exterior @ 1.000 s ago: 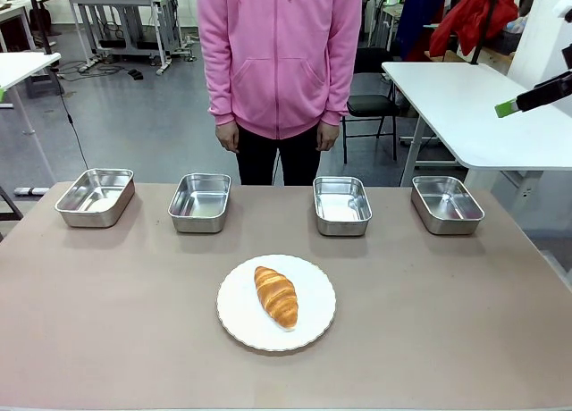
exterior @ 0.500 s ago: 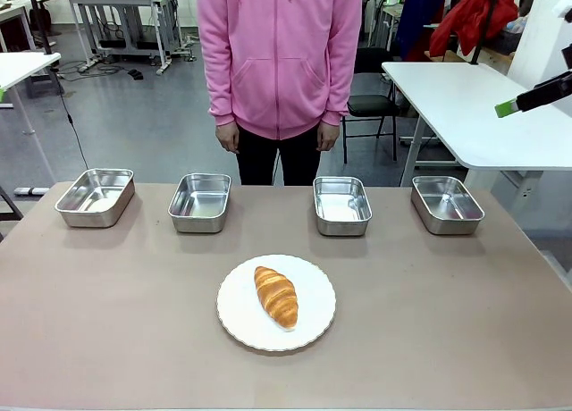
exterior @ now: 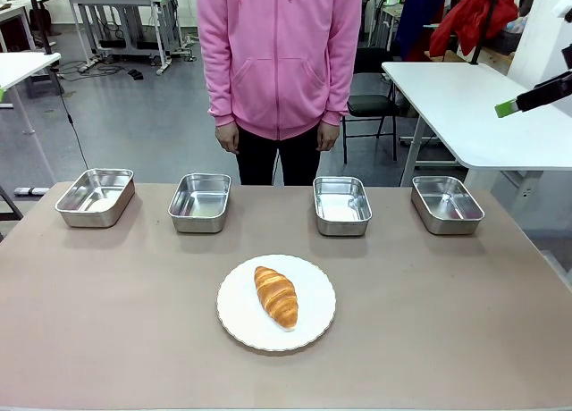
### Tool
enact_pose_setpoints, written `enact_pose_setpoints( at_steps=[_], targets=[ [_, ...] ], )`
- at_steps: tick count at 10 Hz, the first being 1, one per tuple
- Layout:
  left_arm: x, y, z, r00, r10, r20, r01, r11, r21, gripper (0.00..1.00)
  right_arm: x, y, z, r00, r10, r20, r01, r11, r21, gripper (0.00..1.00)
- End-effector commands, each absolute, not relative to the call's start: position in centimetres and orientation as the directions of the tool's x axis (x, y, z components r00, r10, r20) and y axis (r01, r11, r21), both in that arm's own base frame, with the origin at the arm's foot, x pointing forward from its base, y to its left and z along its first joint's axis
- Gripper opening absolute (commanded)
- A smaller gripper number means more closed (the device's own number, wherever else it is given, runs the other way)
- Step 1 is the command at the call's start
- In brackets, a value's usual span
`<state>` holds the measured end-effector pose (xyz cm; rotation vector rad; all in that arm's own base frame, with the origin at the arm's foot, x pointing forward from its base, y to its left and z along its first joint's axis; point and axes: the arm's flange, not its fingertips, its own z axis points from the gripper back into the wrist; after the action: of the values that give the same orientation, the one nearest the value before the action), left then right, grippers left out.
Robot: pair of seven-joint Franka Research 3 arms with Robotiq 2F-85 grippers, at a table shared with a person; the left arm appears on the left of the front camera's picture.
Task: Place the bread in the container.
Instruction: Place the Butter Roll into the Airtight Container indicated by the human.
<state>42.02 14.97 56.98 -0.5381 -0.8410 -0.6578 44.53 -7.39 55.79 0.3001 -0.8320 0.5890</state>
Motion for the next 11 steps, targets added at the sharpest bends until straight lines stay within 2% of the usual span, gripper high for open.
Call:
enact_pose_setpoints(
  at_steps=[1,11],
  targets=[
    [41.94,15.04,57.02,0.489,-0.314,0.814,0.715,0.678,-0.168,1.0,44.61,-7.33,55.81,0.521,0.364,0.772,-0.602,0.798,0.03,1.0],
    [41.94,15.04,57.02,0.489,-0.314,0.814,0.715,0.678,-0.168,1.0,44.61,-7.33,55.81,0.521,0.364,0.772,-0.602,0.798,0.03,1.0]
  ],
)
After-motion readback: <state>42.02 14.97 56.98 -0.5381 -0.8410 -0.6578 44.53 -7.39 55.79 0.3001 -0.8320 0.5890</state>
